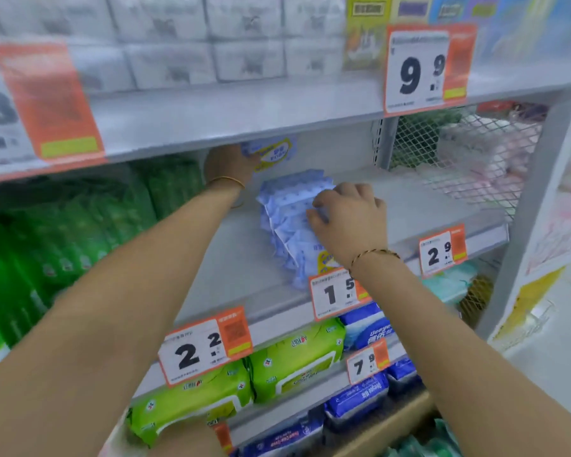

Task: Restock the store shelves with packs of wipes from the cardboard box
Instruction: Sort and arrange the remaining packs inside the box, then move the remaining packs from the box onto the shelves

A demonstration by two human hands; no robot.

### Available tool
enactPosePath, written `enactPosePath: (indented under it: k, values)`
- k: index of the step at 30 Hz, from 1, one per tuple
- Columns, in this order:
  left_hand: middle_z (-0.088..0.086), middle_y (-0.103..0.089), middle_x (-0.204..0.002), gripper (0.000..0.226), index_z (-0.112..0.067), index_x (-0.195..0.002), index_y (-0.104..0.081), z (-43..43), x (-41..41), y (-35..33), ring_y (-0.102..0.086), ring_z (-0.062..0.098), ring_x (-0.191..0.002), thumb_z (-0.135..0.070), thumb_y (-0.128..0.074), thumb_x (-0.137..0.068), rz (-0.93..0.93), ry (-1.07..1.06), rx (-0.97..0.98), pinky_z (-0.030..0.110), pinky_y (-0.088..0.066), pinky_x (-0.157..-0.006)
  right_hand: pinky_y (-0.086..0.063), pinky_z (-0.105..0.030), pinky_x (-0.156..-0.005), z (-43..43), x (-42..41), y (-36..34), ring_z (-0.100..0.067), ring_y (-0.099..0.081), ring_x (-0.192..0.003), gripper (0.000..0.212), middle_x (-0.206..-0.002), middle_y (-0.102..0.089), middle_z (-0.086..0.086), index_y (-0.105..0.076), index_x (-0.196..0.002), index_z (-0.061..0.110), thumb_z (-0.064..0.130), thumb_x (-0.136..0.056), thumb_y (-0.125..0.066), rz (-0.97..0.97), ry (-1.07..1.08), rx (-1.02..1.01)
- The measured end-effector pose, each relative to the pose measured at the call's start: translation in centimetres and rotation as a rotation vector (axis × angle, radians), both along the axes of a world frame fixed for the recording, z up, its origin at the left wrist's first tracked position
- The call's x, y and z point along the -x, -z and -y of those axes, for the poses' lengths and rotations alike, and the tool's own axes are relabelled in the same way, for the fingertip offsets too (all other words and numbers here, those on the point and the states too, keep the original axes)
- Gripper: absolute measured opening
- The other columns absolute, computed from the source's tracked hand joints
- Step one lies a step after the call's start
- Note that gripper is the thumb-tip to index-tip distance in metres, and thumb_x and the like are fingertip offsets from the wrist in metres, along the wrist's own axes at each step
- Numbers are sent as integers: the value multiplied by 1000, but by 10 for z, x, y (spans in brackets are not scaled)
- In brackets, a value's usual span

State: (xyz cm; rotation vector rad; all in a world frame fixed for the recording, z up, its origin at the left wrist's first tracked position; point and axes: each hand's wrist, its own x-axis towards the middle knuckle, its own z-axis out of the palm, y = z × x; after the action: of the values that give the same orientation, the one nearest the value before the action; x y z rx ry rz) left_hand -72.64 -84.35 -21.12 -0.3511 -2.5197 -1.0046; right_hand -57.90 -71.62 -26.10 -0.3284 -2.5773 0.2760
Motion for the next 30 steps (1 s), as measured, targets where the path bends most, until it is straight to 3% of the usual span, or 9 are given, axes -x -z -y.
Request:
enactPosePath:
  k: [5, 8, 11, 14, 17, 19, 23, 26, 30]
  values:
    - [18, -64, -115, 50, -6, -109, -61, -22, 40, 18, -62, 30, -106, -41, -71, -74, 106, 105, 74, 41, -50, -89, -38, -38, -83, 0, 6, 20, -32, -50, -108, 25, -105, -61, -7, -67, -96, 17, 35, -90, -50, -124, -3, 20]
    - [23, -65, -106, 22, 0, -99, -65, -27, 44, 23, -63, 31, -97, -17, -59, -86, 240, 217, 289, 34, -48, -77, -43, -38, -75, -1, 9, 23, -35, -59, -93, 24, -87, -64, -7, -69, -80, 18, 35, -80, -52, -233, 26, 3]
    - [25, -58, -88, 18, -5, -87, -60, -24, 40, 26, -54, 28, -76, -4, -42, -90, 342, 226, 297, 24, -35, -54, -36, -38, -85, -1, 6, 19, -32, -49, -108, 33, -105, -60, -6, -67, -98, 19, 38, -90, -41, -99, -23, 34]
    - [20, -57, -114, 23, -15, -91, -59, -16, 25, 21, -55, 31, -105, -5, -38, -90, 370, 179, 277, 26, -43, -76, -35, -37, -92, -6, 1, 14, -30, -46, -114, 36, -115, -57, -5, -64, -109, 21, 41, -92, -39, -123, -68, 56]
    - [12, -41, -146, 53, -17, -137, -44, -13, -17, 10, -40, 30, -133, -24, -36, -85, 202, 162, 258, 32, -32, -110, -45, -42, -85, -16, -17, 14, -36, -57, -102, 44, -107, -64, -10, -69, -101, 16, 40, -84, -36, -347, -105, 122]
    - [13, -47, -141, 64, -13, -134, -48, -13, -71, 8, -41, 29, -131, -27, -34, -73, -30, 267, 222, 30, -29, -110, -46, -42, -83, -29, -41, 20, -36, -57, -99, 40, -106, -63, -11, -68, -101, 13, 35, -85, -40, -454, -90, 142]
    - [7, -58, -127, 45, -11, -118, -60, -22, -200, 51, -47, 21, -119, -19, -41, -78, -441, 529, 128, 27, -30, -104, -39, -34, -86, -54, -112, 64, -27, -52, -99, 33, -106, -62, -10, -66, -104, 10, 26, -86, -42, -512, -4, 183]
    - [6, -60, -125, 39, -14, -115, -62, -39, -267, 125, -54, 25, -114, -17, -46, -80, -371, 704, 249, 32, -38, -101, -42, -39, -85, -75, -163, 128, -34, -54, -100, 33, -108, -62, -13, -65, -107, 11, 25, -85, -44, -241, 119, 226]
    - [9, -61, -120, 40, -16, -111, -62, -52, -301, 241, -60, 30, -107, -22, -48, -74, -131, 950, 643, 40, -54, -84, -44, -43, -95, -102, -213, 222, -37, -49, -115, 32, -124, -52, -14, -58, -118, 18, 19, -88, -50, 497, 313, 369]
